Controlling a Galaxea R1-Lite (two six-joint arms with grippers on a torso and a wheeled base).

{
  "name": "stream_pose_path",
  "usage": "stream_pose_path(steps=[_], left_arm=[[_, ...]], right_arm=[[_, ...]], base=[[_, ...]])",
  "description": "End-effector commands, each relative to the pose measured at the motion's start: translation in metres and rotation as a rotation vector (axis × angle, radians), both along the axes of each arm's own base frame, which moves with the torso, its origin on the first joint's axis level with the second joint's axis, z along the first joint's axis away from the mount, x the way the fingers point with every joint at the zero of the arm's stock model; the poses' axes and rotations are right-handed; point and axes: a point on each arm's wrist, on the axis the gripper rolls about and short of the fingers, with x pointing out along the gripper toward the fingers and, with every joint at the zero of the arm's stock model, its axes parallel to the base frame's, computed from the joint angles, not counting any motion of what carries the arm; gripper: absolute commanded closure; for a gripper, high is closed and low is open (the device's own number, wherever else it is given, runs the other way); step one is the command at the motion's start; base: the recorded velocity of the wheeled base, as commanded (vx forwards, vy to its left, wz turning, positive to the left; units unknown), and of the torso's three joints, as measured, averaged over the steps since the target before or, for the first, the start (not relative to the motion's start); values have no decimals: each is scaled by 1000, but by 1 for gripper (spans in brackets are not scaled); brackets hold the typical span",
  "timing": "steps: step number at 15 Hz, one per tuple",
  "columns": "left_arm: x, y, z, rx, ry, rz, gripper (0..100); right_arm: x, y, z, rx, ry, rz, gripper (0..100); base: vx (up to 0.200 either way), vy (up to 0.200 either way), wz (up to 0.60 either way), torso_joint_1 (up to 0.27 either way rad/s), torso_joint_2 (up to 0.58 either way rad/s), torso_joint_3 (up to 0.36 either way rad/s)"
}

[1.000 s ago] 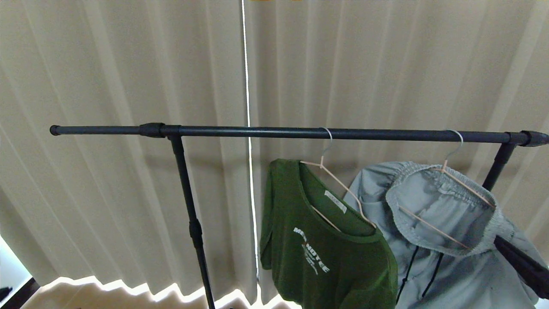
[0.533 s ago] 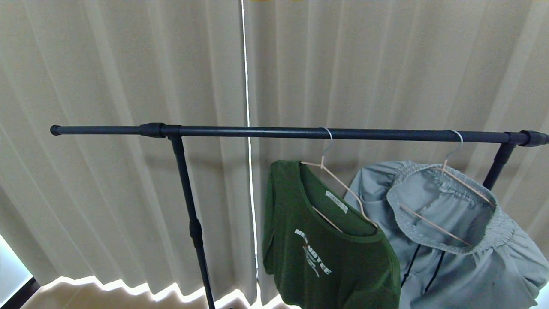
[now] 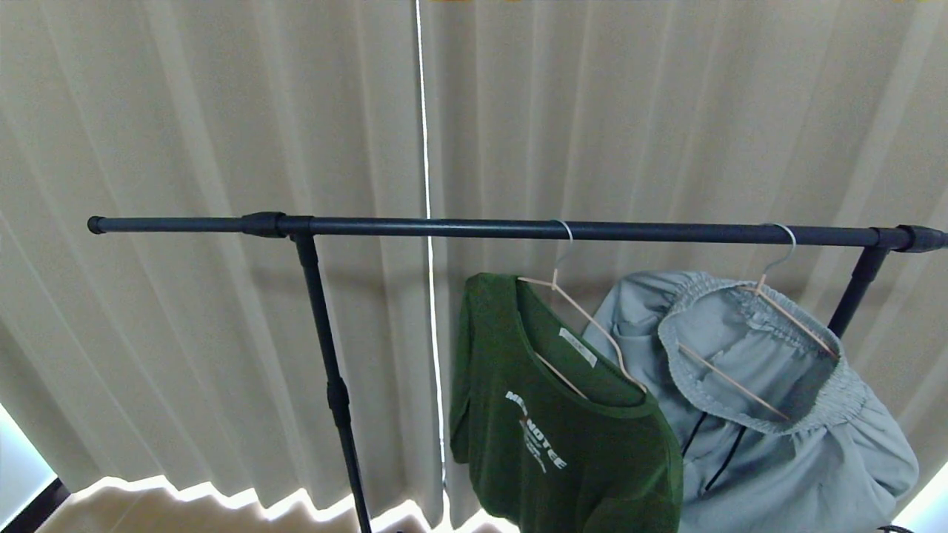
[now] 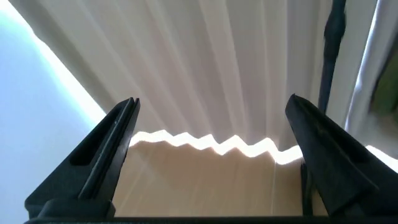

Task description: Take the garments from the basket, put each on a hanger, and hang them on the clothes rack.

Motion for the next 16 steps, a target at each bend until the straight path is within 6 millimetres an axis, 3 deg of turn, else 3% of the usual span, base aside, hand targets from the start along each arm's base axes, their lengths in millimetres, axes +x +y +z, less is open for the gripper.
stream_pose_path(steps=[1,3,7,16], left_arm=[[0,-1,-4,-29,-9,-62,0],[0,-3,-4,-79,-12,-148,0],[0,-3,-4,-79,-12,-148,0],[0,-3,-4,-85,-12,-142,0]], right_arm=[[-3,0,-2,20,-36,-36,0],[-3,-1,-2,42,-34,-83,0],[1,-3,-9,34,-42,-159,0],[2,-3,-11,177,-45,-155,0]], base=[[0,0,0,0,0,0],[0,0,0,0,0,0],[0,0,0,0,0,0],[0,0,0,0,0,0]])
